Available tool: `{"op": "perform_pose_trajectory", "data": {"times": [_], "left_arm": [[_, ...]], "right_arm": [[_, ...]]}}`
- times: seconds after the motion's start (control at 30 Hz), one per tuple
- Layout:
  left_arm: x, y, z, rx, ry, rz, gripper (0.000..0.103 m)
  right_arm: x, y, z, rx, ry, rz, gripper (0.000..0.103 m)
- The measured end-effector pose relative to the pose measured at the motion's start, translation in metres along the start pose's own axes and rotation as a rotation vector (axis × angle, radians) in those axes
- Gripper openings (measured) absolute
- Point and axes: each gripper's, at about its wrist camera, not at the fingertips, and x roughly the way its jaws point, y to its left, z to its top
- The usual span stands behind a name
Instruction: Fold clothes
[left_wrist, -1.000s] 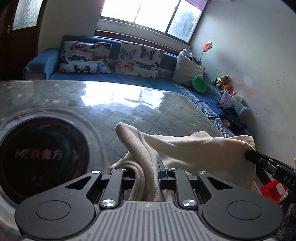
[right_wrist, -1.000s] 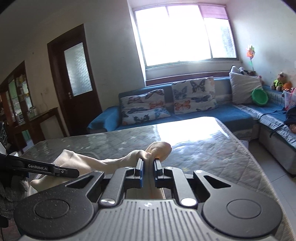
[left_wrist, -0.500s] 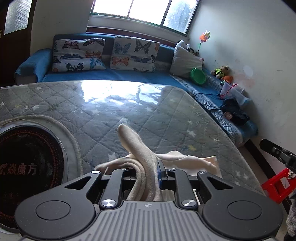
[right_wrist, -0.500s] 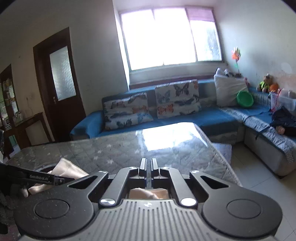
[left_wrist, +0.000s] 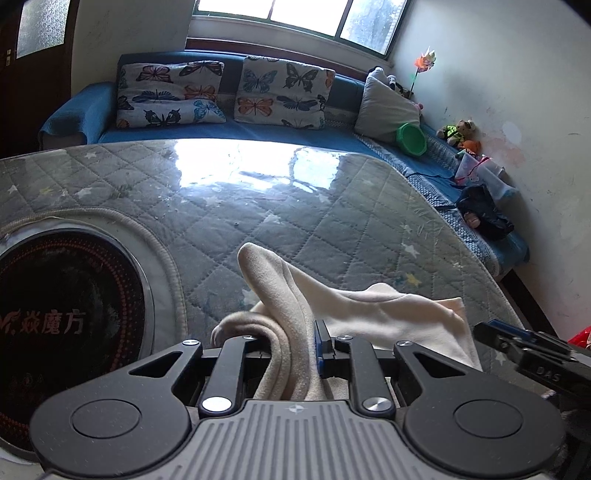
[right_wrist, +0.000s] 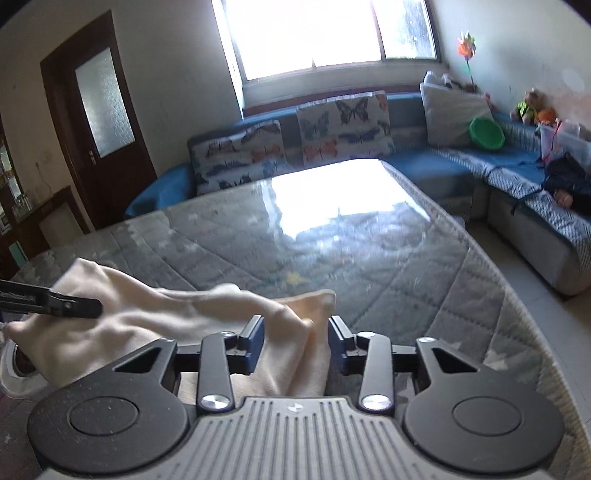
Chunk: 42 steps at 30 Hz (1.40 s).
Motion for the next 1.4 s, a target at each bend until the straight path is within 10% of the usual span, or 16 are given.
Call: {"op": "perform_pose_trajectory", "data": {"times": [0.27,0.47,1.4], "left_arm": [[0.009,0.006,-0.004,-0.010,0.022,0.018,0.019],[0.009,0.004,-0.005,-0.007,0.020,0.024,0.019],[-0.030,-0.051,-0.008,0.075,-0.034,-0.105,0.018]], "right_arm": [[0.021,-0.006,-0.010,0.053,0.028,0.013,0.042],[0.021,0.001,-0.012,0.063,0.030,0.054,0.011],[-0.094,0.005,0.019,-0.041,-0.186,-0.024,0.009]]}}
